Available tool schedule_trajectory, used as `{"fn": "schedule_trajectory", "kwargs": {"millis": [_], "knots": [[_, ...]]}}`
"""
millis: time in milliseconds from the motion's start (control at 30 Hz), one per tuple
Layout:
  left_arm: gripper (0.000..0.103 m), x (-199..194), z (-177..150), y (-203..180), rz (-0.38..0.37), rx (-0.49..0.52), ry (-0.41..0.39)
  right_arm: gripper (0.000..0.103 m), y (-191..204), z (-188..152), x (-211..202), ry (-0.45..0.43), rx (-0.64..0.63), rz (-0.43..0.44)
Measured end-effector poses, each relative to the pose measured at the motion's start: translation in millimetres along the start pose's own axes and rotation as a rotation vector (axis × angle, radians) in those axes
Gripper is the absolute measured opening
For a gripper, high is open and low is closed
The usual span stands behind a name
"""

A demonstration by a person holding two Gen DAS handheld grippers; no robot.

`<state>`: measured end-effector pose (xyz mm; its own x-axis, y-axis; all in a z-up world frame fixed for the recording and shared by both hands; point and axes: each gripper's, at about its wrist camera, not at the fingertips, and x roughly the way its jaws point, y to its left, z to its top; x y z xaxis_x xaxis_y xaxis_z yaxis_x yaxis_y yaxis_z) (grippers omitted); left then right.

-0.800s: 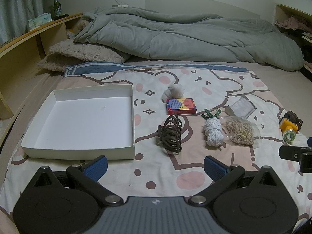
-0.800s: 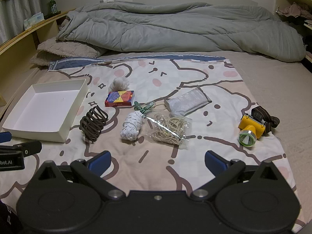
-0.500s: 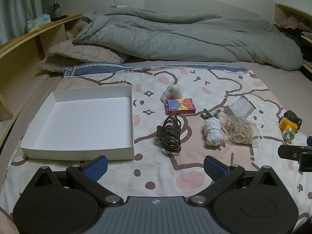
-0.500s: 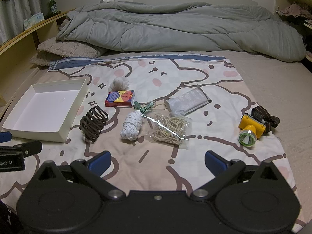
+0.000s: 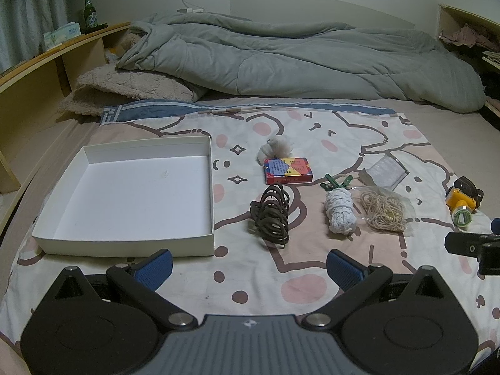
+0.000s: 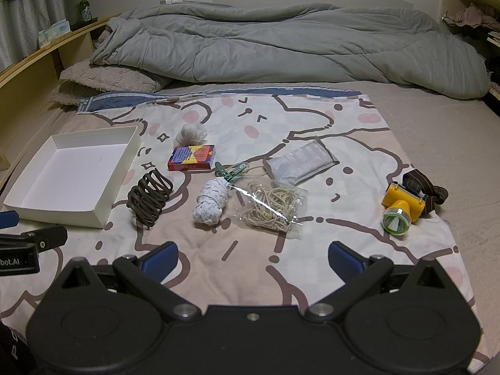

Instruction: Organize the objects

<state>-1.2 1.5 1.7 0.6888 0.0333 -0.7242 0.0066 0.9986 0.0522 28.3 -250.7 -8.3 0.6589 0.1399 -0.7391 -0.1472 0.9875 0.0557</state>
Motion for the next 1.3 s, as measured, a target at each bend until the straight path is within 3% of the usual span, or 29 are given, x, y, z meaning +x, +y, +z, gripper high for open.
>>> {"fn": "schedule_trajectory", "kwargs": {"millis": [1300], "knots": [[0.103,1.4,-2.6,-3.4,0.003,-0.002,0.002,0.103,0.6,1.2,-0.7,0.001,-0.001,-0.001]]}}
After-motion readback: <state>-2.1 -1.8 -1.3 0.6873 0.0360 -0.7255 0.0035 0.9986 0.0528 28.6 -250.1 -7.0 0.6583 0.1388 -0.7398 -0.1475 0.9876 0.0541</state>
